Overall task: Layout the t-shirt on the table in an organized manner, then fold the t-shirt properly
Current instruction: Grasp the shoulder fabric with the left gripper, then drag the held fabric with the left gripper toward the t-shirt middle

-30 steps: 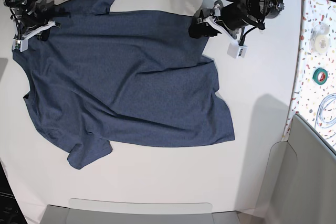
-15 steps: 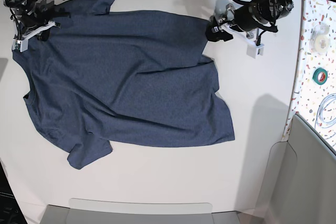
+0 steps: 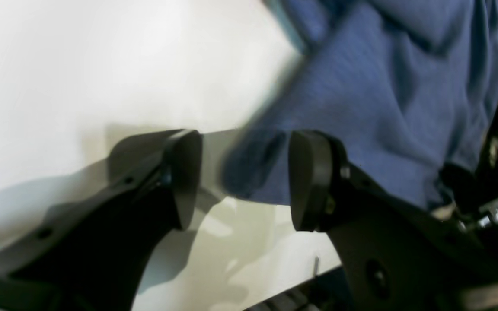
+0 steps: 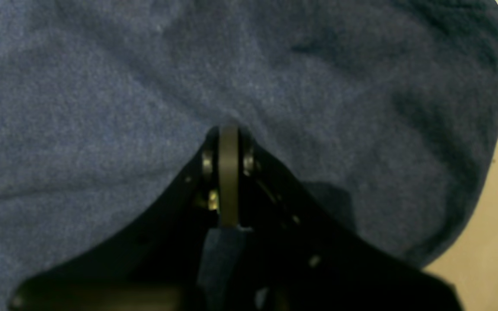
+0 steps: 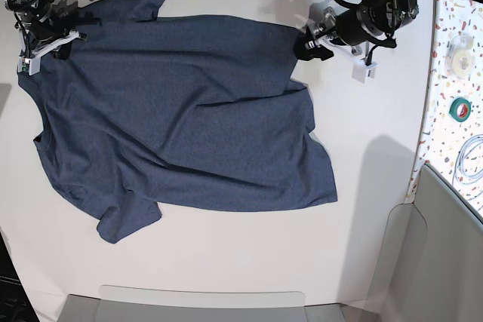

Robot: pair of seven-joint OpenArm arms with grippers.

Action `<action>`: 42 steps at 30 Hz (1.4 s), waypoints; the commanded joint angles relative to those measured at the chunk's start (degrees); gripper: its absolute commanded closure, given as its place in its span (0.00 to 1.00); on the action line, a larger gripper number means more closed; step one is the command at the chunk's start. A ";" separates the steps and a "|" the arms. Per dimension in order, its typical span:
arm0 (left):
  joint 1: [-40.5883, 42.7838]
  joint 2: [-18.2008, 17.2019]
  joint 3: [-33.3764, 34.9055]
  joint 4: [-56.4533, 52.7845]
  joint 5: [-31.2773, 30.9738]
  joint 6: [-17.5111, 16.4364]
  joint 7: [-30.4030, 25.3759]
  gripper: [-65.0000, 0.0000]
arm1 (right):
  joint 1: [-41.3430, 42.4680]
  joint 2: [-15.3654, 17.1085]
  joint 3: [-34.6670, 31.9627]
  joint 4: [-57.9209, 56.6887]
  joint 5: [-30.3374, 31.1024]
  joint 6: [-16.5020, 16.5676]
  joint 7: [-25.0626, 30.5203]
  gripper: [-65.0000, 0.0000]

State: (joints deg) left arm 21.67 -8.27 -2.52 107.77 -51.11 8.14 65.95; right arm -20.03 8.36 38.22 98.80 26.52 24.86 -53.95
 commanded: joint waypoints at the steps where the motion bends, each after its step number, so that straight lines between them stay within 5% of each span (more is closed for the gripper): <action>1: 0.35 0.76 1.60 0.15 0.52 0.52 1.78 0.50 | -0.41 0.47 0.16 -0.12 -1.95 -0.38 -2.35 1.00; 9: -1.85 1.99 5.29 0.32 0.61 0.61 1.78 0.55 | -0.41 0.39 0.16 -0.12 -1.95 -0.38 -2.35 1.00; 15: -4.66 1.99 5.47 3.40 0.52 0.61 2.05 0.95 | -0.58 0.39 0.16 -0.12 -1.95 -0.38 -2.35 1.00; 28: -17.41 2.16 22.88 3.14 0.87 1.05 1.87 0.95 | -0.41 0.30 0.16 -2.94 -1.95 -0.38 -2.35 1.00; 42: -30.42 8.76 40.46 -11.46 0.96 1.05 1.08 0.95 | -0.58 0.12 0.16 -3.02 -1.95 -0.38 -2.35 1.00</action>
State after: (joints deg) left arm -7.77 -0.27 37.87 95.18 -48.64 9.43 67.46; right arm -19.66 8.54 38.39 96.62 27.40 25.12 -51.81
